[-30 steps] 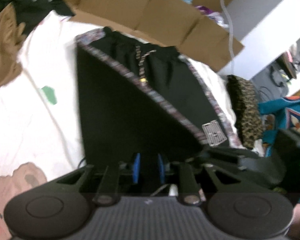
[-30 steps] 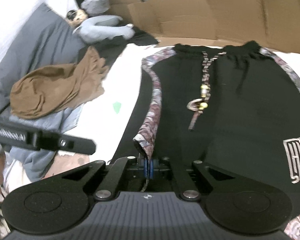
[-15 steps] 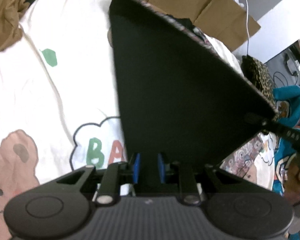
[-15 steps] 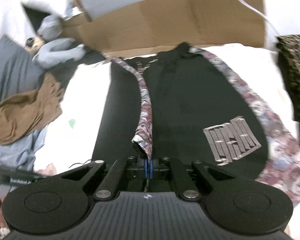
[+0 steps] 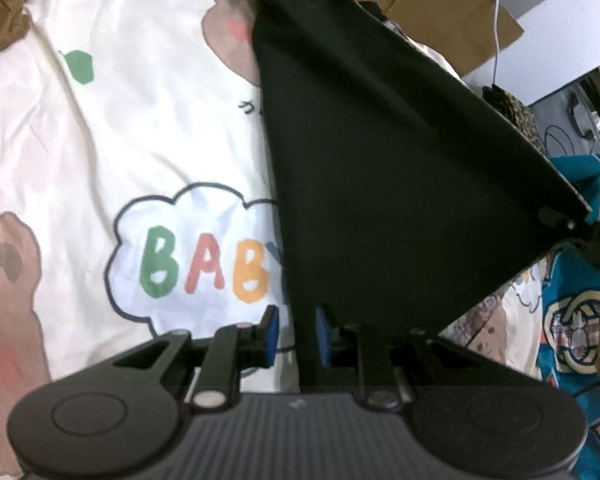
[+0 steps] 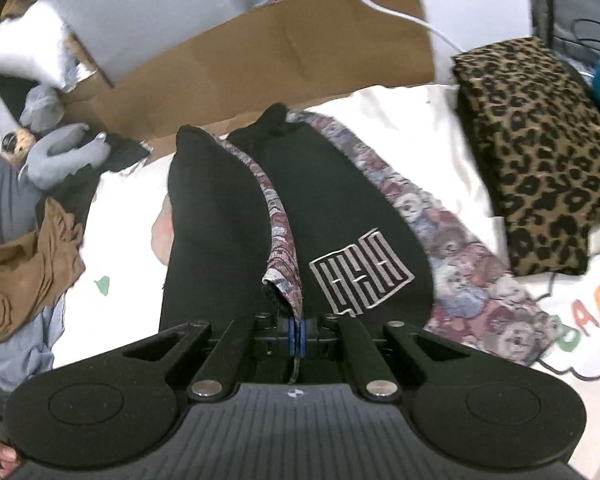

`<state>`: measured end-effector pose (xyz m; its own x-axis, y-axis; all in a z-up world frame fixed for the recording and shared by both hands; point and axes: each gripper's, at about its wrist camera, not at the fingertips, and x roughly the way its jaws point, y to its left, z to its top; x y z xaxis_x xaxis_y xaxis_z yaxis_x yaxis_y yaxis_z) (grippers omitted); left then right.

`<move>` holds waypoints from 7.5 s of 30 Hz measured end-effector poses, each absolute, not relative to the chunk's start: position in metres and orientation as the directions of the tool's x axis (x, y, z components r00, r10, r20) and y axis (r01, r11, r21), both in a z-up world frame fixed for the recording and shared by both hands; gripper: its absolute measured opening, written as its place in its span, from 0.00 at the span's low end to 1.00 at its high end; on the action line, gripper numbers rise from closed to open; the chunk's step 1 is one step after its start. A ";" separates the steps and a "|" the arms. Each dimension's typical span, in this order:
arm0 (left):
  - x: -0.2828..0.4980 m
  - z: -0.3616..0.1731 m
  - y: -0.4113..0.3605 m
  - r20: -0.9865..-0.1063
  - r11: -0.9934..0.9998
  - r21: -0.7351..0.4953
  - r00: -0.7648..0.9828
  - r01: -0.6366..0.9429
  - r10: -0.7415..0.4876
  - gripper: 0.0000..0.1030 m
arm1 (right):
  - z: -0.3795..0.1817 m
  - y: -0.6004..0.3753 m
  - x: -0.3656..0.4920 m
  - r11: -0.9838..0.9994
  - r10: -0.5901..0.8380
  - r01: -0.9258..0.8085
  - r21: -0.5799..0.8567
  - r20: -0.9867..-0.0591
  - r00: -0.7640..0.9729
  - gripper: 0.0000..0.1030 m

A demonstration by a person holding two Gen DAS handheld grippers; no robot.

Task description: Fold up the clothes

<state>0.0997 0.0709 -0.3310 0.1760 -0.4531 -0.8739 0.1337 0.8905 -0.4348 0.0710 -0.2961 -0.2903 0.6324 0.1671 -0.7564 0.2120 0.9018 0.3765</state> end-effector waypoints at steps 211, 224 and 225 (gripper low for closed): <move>0.439 -0.356 -0.229 -0.913 0.965 -0.242 0.313 0.098 -0.261 0.08 | -0.403 -0.417 0.119 0.955 0.008 0.212 0.208 -0.731 0.683 0.03; 0.422 -0.282 -0.203 -0.896 0.936 -0.217 0.324 0.277 -0.304 0.41 | -0.379 -0.406 0.091 0.927 0.016 0.239 0.289 -0.668 0.744 0.05; 0.419 -0.280 -0.200 -0.902 0.940 -0.196 0.325 0.281 -0.285 0.40 | -0.379 -0.404 0.092 0.925 0.028 0.237 0.298 -0.673 0.739 0.05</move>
